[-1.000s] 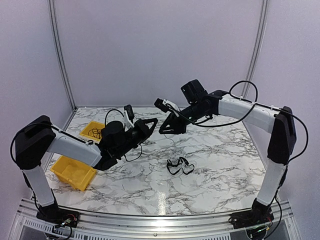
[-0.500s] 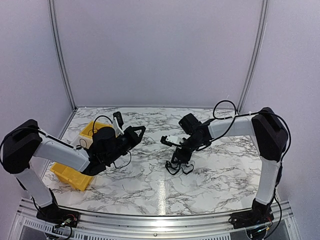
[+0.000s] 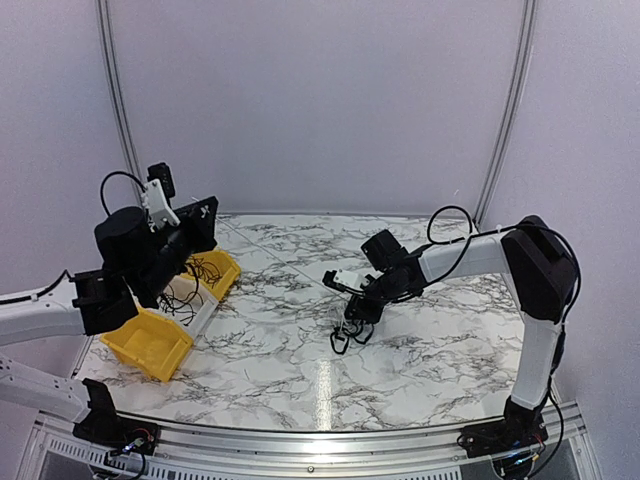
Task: Untangle the cables
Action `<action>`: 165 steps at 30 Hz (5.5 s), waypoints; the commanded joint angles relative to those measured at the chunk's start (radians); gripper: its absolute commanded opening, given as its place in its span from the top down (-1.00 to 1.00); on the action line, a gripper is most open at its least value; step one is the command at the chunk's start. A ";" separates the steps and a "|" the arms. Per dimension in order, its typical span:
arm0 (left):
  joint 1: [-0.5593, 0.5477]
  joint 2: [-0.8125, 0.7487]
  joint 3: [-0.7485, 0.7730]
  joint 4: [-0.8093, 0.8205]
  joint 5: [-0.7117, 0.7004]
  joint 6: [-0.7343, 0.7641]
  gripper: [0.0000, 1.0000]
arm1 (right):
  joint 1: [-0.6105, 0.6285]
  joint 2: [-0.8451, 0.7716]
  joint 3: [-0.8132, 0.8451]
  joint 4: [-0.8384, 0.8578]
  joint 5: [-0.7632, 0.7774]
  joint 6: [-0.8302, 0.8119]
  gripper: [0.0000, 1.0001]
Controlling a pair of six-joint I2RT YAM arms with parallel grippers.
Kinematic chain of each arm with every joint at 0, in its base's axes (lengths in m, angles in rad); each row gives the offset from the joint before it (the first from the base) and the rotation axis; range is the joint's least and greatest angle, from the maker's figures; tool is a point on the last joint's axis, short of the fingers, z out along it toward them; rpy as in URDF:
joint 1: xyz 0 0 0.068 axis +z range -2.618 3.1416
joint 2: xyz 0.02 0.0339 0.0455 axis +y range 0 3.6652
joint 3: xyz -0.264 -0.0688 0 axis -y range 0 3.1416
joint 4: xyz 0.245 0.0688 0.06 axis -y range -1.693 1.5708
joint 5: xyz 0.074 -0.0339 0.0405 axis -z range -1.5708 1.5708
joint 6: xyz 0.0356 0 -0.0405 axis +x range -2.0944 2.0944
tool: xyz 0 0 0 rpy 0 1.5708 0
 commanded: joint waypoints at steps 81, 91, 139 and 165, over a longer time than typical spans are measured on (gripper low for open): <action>0.161 -0.189 -0.224 -1.279 -0.227 -0.875 1.00 | -0.056 -0.172 0.084 -0.188 -0.050 -0.092 0.21; 0.161 -0.212 -0.291 -1.224 -0.201 -0.832 0.47 | -0.052 -0.239 0.067 -0.178 -0.054 -0.091 0.21; -0.145 0.686 0.263 -0.136 0.364 -0.181 -0.04 | -0.085 -0.019 0.140 -0.101 0.114 -0.015 0.20; -0.206 0.612 0.184 -0.001 0.297 0.050 -0.04 | -0.071 -0.258 0.230 -0.238 -0.028 0.000 1.00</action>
